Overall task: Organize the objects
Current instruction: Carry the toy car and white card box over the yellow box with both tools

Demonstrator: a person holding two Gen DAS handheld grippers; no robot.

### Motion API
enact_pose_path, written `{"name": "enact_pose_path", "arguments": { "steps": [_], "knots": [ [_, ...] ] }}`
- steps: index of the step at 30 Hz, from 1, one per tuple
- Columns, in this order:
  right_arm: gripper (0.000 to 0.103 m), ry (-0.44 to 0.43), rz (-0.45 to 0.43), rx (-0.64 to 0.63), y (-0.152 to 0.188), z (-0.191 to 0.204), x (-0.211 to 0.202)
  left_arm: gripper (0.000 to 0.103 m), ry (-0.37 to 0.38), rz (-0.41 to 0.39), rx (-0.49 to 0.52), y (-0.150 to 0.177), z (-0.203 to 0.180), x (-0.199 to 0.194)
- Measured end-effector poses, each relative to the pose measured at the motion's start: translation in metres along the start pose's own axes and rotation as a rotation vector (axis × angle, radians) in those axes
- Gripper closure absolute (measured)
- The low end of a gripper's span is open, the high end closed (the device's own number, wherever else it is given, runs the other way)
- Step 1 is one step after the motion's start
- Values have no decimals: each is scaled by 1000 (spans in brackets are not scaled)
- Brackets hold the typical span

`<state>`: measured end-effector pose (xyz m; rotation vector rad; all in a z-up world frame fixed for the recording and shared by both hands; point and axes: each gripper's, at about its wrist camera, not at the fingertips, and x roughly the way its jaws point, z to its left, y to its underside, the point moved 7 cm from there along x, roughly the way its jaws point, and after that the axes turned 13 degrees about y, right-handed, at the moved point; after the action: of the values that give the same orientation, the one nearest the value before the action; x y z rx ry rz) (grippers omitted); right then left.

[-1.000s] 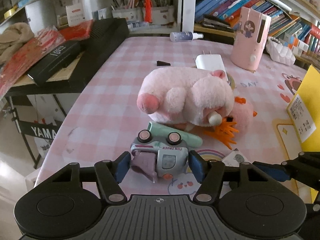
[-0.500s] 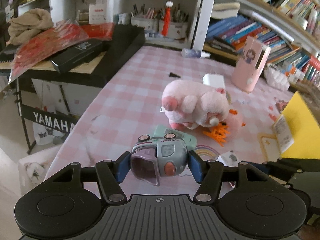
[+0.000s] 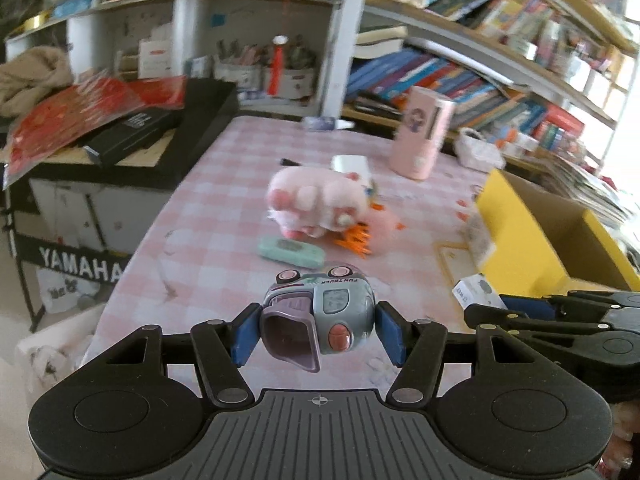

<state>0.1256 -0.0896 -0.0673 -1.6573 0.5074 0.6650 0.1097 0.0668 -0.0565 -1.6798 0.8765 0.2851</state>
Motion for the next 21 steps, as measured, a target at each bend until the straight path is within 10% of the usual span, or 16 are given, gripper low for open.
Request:
{"name": "enact_pose_path", "arguments": {
  "steps": [21],
  "knots": [
    [75,191,42,220,88,-47,-80,43,253,113,224,60,-89,-19]
  ]
}}
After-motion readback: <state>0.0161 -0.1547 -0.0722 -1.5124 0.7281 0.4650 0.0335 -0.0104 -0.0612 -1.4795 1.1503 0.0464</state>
